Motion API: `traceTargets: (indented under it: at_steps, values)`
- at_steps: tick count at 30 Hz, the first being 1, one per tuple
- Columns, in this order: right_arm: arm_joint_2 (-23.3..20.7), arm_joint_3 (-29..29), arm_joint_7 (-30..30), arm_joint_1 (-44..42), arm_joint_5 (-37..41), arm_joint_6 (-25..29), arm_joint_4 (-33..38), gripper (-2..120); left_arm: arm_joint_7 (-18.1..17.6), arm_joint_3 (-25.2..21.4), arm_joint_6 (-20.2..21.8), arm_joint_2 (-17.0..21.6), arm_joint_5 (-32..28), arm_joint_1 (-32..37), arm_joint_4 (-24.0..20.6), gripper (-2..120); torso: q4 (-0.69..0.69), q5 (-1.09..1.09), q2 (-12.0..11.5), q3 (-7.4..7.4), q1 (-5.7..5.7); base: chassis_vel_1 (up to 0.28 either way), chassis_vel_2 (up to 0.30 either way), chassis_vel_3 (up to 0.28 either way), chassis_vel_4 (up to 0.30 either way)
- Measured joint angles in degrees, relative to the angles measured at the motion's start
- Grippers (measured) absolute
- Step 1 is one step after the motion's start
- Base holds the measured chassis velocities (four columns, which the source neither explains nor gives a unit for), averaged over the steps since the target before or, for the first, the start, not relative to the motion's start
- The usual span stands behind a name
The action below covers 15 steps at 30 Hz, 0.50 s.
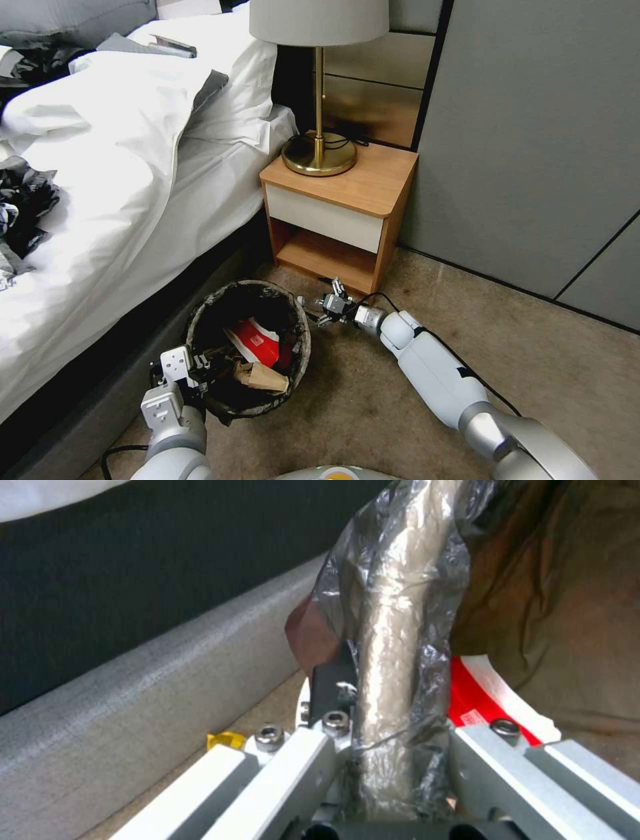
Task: Pick up the trash bin, then pick up the garbage from the floor and place it into the trash bin.
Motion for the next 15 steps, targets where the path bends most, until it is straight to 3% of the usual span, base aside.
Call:
traceTargets:
  at_steps: [15]
  values:
    - [0.2,0.8,1.0,-0.7,8.4,-4.4,-4.1,100,0.0,0.3,-0.3,-0.2,1.1,1.6,-0.6,0,0.0,0.0,0.0,0.0,0.0,0.0,0.0,0.0,0.0]
